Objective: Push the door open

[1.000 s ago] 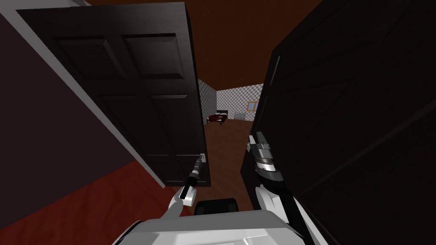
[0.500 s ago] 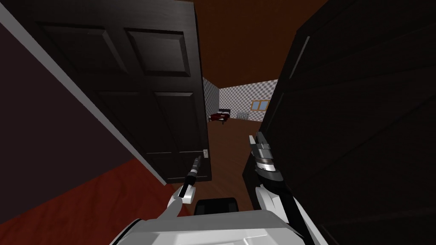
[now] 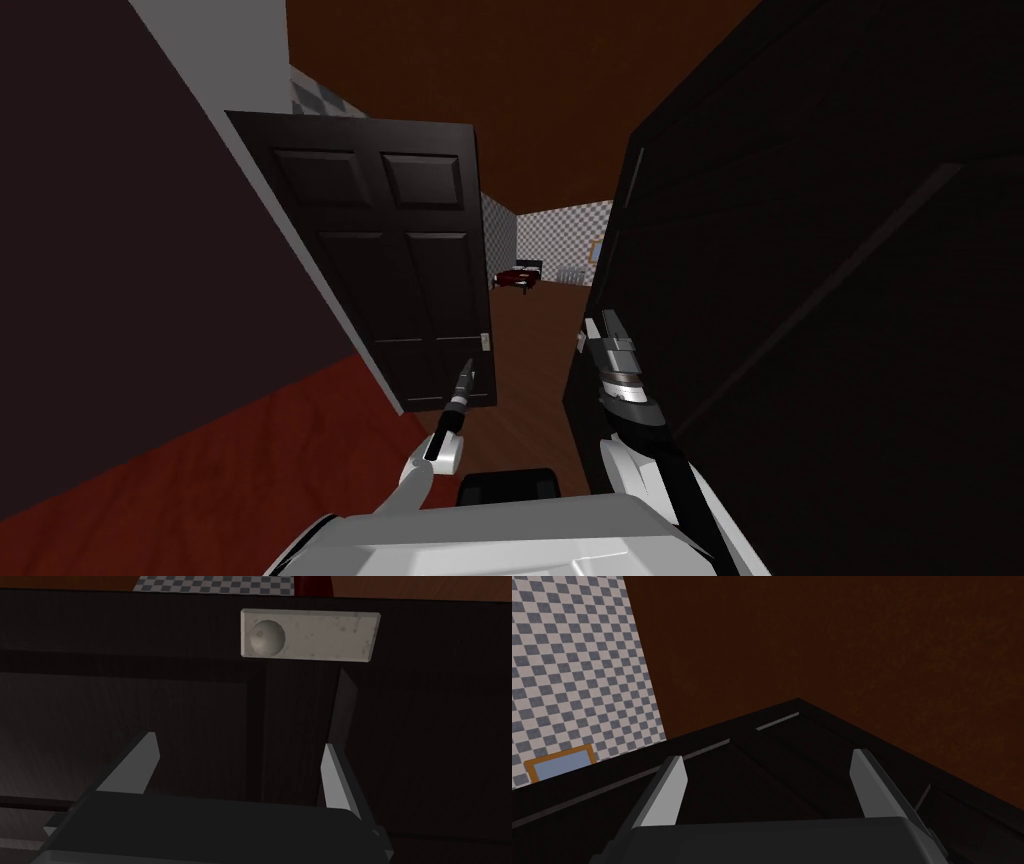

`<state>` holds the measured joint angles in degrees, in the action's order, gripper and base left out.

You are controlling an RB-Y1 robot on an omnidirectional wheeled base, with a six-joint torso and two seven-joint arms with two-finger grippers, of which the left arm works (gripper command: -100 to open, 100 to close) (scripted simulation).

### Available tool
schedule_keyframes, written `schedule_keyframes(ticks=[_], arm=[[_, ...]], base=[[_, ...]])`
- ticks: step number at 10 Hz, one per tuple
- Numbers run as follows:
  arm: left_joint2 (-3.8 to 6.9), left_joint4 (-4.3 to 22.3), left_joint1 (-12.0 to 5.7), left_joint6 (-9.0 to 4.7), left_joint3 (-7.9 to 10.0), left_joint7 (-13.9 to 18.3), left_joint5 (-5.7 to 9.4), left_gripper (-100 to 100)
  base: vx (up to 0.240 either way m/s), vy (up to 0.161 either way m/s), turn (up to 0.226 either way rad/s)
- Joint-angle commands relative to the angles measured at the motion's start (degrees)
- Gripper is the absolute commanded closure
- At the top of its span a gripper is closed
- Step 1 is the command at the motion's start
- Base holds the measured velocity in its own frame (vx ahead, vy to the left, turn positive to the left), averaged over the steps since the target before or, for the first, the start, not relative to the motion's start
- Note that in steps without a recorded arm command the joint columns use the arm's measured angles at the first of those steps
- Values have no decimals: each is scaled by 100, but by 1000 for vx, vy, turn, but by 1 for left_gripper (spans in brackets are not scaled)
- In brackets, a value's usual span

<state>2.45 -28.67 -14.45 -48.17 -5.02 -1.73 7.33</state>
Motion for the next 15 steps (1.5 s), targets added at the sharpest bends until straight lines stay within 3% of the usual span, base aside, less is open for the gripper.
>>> schedule_keyframes(ticks=[1,6,12,13,15], arm=[[0,0,0,0,0,0,0,-100],[99,0,52,-71,37,-31,30,-100],[50,30,93,-178,78,-62,60,-100],[50,30,93,-178,78,-62,60,100],[50,30,93,-178,78,-62,60,100]], base=[[-110,-43,12],[186,-17,-26],[209,-13,-27],[-23,-2,7],[-34,2,-10]])
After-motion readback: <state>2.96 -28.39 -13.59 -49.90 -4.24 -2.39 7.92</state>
